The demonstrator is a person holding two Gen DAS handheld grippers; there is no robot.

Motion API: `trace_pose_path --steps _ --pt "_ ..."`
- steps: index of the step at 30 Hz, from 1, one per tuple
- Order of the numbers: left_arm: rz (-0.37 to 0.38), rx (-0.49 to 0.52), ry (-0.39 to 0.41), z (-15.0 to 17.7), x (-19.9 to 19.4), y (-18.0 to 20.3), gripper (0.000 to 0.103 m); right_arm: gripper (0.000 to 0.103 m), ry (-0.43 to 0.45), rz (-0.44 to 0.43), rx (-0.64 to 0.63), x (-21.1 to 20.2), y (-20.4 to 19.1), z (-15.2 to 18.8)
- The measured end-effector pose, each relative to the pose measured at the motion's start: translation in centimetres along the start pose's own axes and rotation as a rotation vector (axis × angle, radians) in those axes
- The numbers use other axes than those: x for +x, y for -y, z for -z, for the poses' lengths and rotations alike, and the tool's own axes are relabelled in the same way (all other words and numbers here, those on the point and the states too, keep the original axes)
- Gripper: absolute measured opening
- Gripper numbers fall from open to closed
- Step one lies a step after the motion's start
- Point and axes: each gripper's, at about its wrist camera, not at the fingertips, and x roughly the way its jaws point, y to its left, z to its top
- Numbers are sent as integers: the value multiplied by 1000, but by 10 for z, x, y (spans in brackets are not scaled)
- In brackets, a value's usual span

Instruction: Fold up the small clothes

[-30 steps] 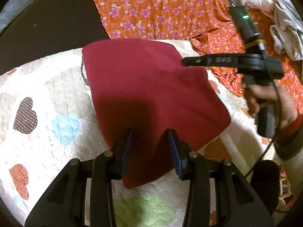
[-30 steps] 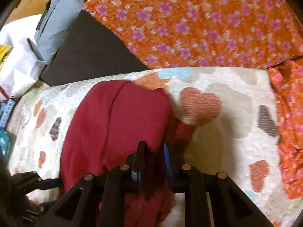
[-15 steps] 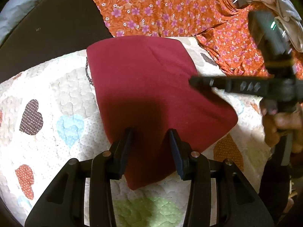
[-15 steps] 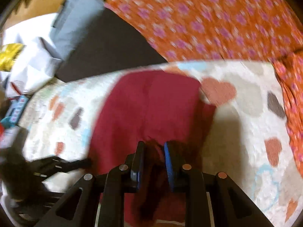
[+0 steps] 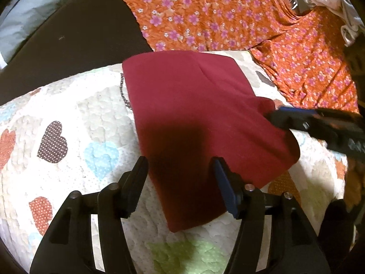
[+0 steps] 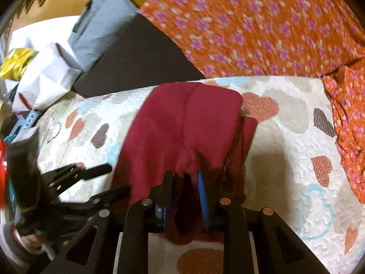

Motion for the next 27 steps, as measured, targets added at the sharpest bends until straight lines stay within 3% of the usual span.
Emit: trace_pose_path --steps 3,6,8,13,15,19,21,27 --pt "-15 -1 -6 0 3 0 60 20 -32 -28 6 6 -1 10" --pt "-27 -2 -9 0 4 0 60 20 -91 29 13 28 10 22" --pt "-36 -5 -9 0 4 0 60 21 -138 18 59 43 22 30" --pt "-42 -29 -5 -2 5 -4 60 24 -144 -2 58 31 23 32" --pt "-45 -38 -3 -3 5 -6 60 24 -120 -6 56 19 22 26" --pt "-61 -40 9 -5 4 -8 60 27 49 -20 124 -18 31 1" --pt "-62 -45 9 -5 6 -9 60 32 89 -17 149 -24 35 -10" --pt "-65 -52 6 -5 9 -10 65 35 27 22 202 15 49 -45"
